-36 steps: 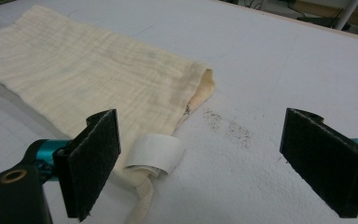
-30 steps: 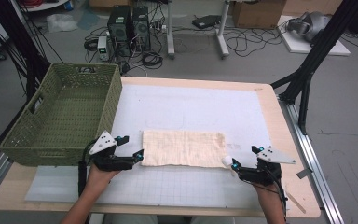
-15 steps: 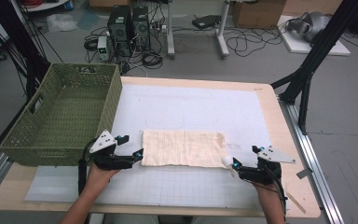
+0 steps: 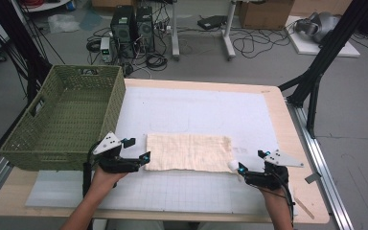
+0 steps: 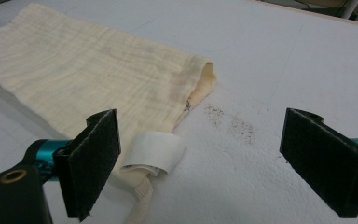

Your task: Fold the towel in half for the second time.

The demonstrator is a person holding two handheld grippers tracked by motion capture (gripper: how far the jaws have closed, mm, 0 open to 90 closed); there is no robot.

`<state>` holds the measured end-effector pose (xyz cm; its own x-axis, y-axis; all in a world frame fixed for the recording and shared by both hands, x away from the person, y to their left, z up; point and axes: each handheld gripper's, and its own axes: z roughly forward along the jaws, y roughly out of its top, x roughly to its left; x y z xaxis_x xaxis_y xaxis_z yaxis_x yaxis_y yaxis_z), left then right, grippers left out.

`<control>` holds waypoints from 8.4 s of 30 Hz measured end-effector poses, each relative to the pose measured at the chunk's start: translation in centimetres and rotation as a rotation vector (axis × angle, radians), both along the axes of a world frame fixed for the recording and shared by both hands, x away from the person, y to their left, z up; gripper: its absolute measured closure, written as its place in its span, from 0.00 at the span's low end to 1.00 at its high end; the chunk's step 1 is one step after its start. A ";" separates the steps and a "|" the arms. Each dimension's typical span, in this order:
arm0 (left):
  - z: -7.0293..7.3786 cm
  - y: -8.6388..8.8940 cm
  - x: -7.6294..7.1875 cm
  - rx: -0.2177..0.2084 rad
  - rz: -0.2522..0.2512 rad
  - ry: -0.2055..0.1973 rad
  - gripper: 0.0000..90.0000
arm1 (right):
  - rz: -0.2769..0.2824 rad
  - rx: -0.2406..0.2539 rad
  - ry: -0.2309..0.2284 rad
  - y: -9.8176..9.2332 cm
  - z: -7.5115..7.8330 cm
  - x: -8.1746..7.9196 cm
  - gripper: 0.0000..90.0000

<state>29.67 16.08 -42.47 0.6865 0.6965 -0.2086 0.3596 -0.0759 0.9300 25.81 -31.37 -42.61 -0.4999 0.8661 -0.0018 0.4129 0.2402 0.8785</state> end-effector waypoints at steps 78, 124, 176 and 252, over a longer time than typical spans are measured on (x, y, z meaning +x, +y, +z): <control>-1.5 -2.7 8.7 0.237 -0.001 0.148 0.93 | 0.161 -0.063 0.116 2.9 -0.1 9.8 0.13; -0.2 -2.0 6.6 0.175 0.005 0.037 0.92 | 0.319 -0.216 0.025 4.8 0.2 10.0 0.95; 2.3 -0.7 0.7 0.030 -0.055 -0.021 0.58 | 0.439 -0.281 -0.039 3.5 -0.7 2.1 0.94; -1.0 -2.6 1.9 0.177 0.003 0.075 0.61 | 0.152 -0.051 0.021 2.8 0.3 1.6 0.69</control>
<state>31.61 13.48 -43.51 0.6712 0.7292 -0.1332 0.4281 -0.2346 0.8728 27.42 -28.59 -42.26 -0.6252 0.7798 -0.0319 0.3866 0.3450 0.8553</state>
